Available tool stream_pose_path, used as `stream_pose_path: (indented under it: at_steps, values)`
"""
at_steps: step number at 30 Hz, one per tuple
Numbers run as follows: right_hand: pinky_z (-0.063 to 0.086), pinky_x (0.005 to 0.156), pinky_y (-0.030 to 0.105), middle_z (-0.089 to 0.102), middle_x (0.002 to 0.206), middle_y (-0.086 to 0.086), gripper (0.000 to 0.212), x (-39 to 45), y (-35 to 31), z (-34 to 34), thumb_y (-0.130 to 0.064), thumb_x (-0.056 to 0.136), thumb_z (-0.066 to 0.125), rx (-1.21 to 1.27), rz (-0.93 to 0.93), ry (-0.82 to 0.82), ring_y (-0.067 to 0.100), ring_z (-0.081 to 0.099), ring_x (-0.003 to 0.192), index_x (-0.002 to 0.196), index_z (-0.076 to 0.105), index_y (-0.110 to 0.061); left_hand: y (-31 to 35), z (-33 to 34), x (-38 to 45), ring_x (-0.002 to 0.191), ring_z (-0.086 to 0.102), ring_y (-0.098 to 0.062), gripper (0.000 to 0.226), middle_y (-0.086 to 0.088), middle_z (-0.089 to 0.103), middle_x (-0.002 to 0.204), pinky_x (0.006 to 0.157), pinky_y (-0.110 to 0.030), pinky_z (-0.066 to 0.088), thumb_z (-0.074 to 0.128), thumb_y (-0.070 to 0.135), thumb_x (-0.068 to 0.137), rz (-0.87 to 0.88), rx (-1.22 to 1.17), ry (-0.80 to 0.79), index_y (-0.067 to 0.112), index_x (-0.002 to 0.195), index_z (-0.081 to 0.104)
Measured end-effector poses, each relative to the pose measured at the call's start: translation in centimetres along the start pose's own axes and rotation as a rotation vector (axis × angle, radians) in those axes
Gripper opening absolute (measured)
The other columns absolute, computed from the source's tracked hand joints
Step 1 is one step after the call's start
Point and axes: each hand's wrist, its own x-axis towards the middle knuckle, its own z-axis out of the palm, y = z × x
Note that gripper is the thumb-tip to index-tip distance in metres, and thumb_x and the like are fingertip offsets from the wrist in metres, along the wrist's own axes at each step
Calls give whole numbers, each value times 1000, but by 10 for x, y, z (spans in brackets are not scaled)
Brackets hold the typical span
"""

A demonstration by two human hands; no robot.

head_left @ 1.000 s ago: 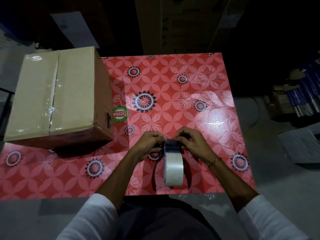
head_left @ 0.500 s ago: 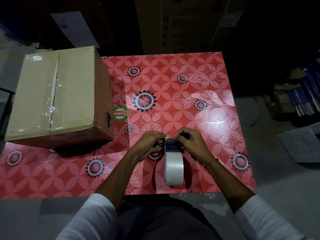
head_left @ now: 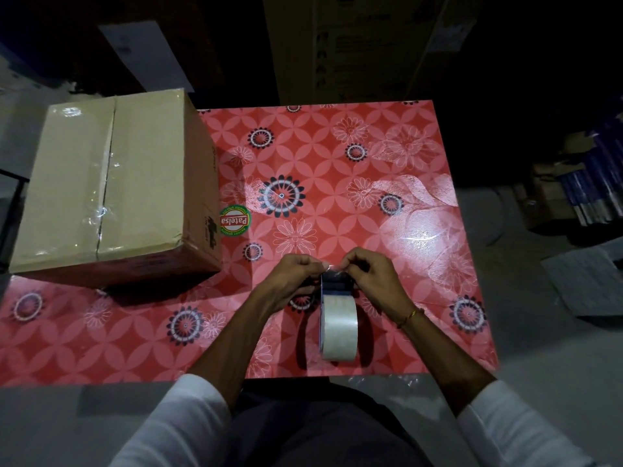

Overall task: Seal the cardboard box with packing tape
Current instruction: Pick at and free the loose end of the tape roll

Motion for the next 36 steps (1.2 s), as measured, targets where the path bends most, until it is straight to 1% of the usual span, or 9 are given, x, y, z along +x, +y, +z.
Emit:
stream_pose_path:
  at_steps: [3, 8, 14, 19, 22, 25, 28, 32, 36]
  values:
    - [49, 72, 22, 70, 79, -4, 22, 0, 0, 0, 5, 90, 57, -11, -3, 7, 6, 63, 73, 82, 70, -11, -2, 0, 2, 83, 63, -17, 9, -7, 67, 86, 76, -30, 54, 65, 12, 93, 5, 9, 4, 9, 84, 65]
    - [50, 71, 27, 70, 77, -6, 21, 0, 1, 0, 5, 89, 57, -11, 11, 11, 8, 63, 72, 83, 70, -10, -4, -1, 5, 80, 64, -16, 8, -4, 68, 81, 78, -31, 55, 66, 11, 92, 15, 16, 10, 8, 85, 65]
    - [49, 73, 19, 69, 77, -10, 20, 1, -2, -1, 7, 89, 56, -5, 28, 0, 2, 64, 75, 83, 70, -7, -8, -2, 7, 85, 61, -19, 7, -7, 66, 87, 81, -36, 53, 66, 11, 93, 29, 23, 22, 8, 88, 63]
    - [46, 71, 16, 68, 75, -11, 19, 1, -1, -1, 7, 90, 58, -25, 21, 1, -2, 61, 71, 84, 70, -7, -7, -1, 5, 88, 61, -18, 11, -9, 66, 94, 76, -31, 54, 61, 10, 96, 32, 20, 23, 8, 86, 63]
    - [47, 70, 17, 69, 76, -10, 20, 0, -1, -1, 6, 90, 58, -16, 24, 7, -1, 63, 72, 84, 70, -8, -6, -1, 4, 85, 59, -15, 10, -5, 65, 90, 71, -27, 52, 58, 9, 98, 31, 23, 26, 6, 91, 64]
    - [47, 70, 17, 72, 81, -5, 22, -1, -1, -1, 6, 90, 56, -11, 27, 6, 0, 64, 74, 84, 70, -9, -5, 0, 3, 86, 59, -15, 14, -3, 64, 87, 73, -29, 51, 58, 14, 99, 26, 2, 25, 9, 88, 65]
    - [46, 69, 15, 72, 82, -4, 22, -3, -3, 0, 6, 91, 55, 2, 19, 11, -2, 63, 74, 85, 70, -9, -3, 1, 0, 75, 59, -9, 17, 1, 62, 77, 72, -29, 51, 63, 22, 97, 35, 4, 13, 11, 84, 65]
    - [48, 73, 22, 70, 82, -6, 23, -6, -4, 1, 4, 93, 55, 47, 28, 10, 6, 65, 78, 84, 69, -12, -5, 3, 2, 43, 44, -4, 13, -1, 54, 62, 44, -19, 36, 67, 13, 93, 80, 44, -10, 2, 87, 63]
    - [49, 73, 21, 67, 83, -4, 20, -6, -4, 0, 2, 93, 59, 119, 46, 2, 7, 62, 79, 85, 67, -14, -5, 7, 3, 46, 41, -5, 17, 4, 55, 56, 47, -21, 33, 65, 7, 93, 80, 63, 41, 8, 77, 59]
